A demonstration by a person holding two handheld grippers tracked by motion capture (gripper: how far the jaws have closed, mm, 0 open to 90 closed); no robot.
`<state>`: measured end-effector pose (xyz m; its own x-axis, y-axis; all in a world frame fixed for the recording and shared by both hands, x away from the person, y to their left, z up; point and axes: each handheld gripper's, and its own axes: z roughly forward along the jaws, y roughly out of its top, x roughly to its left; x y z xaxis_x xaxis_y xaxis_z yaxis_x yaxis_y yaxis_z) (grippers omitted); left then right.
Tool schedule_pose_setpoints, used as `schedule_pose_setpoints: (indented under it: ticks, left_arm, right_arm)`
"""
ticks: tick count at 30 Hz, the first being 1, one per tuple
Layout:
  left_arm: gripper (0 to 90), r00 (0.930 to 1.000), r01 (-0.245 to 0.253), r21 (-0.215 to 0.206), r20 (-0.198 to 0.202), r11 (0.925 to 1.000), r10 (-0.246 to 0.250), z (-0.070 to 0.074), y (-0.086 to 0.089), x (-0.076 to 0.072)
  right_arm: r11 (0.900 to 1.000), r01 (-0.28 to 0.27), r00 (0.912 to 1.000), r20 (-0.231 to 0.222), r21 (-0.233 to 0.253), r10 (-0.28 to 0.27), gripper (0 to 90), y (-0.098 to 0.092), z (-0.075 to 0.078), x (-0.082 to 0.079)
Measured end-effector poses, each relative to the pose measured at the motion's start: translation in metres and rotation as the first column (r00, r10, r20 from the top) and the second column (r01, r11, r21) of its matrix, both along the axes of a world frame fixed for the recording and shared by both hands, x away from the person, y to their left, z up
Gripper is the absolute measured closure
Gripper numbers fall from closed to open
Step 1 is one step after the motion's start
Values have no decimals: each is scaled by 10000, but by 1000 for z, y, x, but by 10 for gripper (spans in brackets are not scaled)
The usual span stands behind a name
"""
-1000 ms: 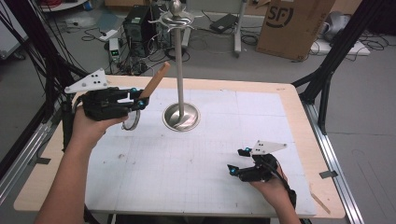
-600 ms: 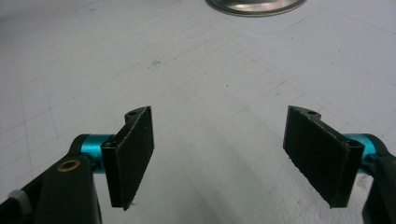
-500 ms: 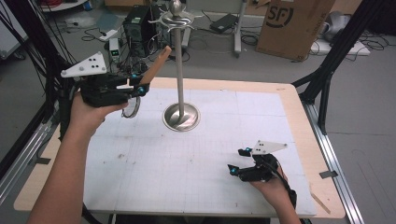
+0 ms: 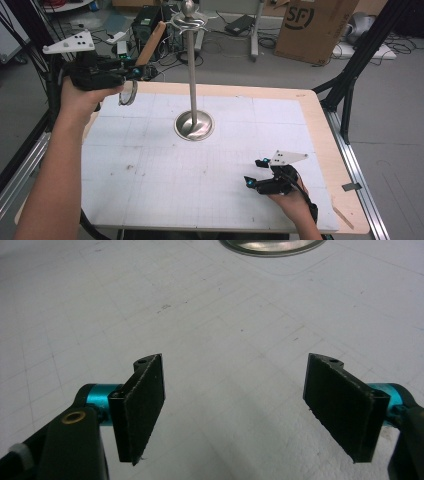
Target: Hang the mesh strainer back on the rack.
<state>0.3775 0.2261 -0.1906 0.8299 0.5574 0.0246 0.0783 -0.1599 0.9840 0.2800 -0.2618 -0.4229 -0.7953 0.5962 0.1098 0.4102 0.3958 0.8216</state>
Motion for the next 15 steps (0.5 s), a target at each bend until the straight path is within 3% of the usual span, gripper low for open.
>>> schedule_pose_setpoints:
  ticks: [10,15]
  left_arm:
    - [688,9964,-770,256,-322,9967,778,0,5,22]
    - [688,9954,-863,132,-400,9962,867,0,6,28]
  right_arm:
    - [10000,-36,10000,34,38,36,240,-1,0,0]
    - [10000,-11,10000,-13,6,11,240,-1,0,0]
